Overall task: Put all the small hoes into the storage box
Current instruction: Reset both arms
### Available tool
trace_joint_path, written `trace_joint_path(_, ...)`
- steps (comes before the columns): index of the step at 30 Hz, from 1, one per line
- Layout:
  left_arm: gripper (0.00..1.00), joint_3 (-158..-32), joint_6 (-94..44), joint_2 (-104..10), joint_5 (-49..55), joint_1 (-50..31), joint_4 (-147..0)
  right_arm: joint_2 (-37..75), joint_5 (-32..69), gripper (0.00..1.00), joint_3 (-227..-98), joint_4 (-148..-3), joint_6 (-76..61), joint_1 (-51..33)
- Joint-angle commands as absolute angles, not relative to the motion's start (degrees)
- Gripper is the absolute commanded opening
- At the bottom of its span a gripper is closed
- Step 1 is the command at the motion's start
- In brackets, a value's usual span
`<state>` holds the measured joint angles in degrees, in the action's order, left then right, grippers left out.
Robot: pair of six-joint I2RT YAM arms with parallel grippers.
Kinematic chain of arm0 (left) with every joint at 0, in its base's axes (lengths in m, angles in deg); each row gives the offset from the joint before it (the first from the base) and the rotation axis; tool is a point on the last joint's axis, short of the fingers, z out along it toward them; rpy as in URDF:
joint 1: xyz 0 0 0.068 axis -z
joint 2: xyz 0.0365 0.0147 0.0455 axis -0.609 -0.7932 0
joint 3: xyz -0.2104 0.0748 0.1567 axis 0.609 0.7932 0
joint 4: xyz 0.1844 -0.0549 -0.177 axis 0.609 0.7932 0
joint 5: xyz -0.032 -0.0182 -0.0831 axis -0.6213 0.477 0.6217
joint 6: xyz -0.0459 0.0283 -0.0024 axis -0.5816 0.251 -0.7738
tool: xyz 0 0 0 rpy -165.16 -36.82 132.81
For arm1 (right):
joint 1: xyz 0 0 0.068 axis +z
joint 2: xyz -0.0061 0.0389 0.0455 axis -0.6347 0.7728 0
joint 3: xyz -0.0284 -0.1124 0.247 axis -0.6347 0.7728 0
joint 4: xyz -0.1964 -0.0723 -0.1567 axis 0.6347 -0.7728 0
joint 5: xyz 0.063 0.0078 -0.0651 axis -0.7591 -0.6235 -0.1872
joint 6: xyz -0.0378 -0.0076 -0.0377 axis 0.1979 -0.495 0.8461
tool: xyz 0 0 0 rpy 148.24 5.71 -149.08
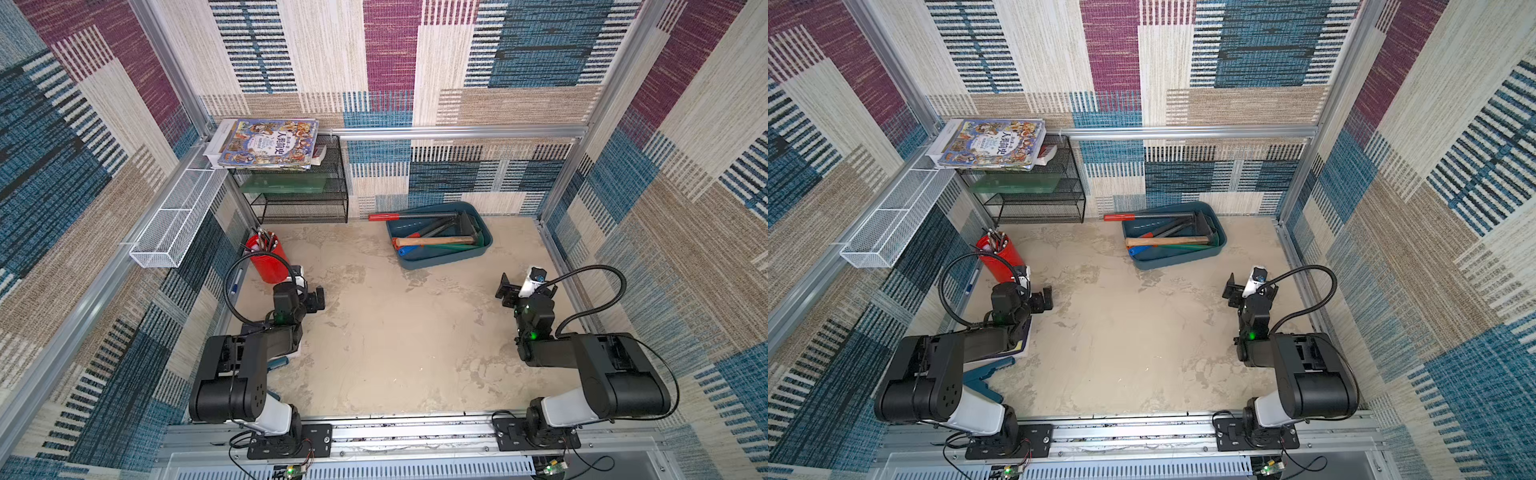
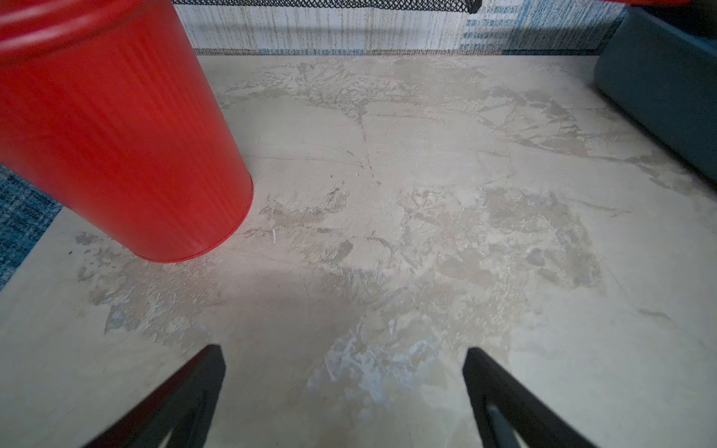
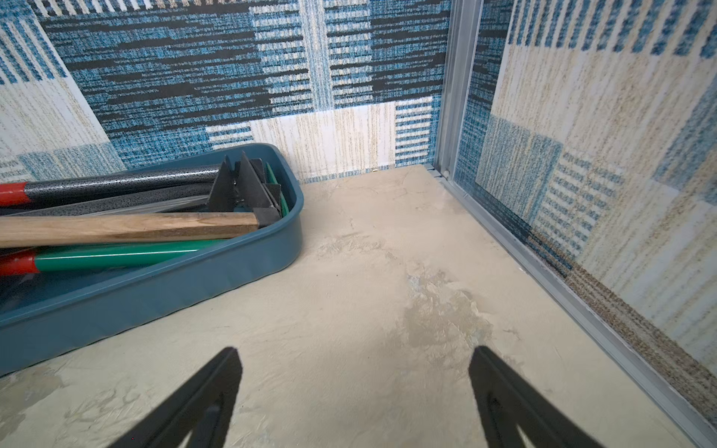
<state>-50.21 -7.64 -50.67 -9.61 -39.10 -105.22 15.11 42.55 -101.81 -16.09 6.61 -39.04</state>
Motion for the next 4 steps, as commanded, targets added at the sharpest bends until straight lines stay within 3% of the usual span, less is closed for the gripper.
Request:
trace_joint_path(1,1.0,-50.2,-8.0,-50.4,-9.4,-39.1,-106.4,15.1,42.6,0.95,-102.1,-15.3,6.4,-39.2)
trace_joint_path(4,1.0,-50.2,-8.0,-50.4,-9.4,-39.1,-106.4,14.4,42.8,0.95,-100.3,-12.6,8.0,-37.8)
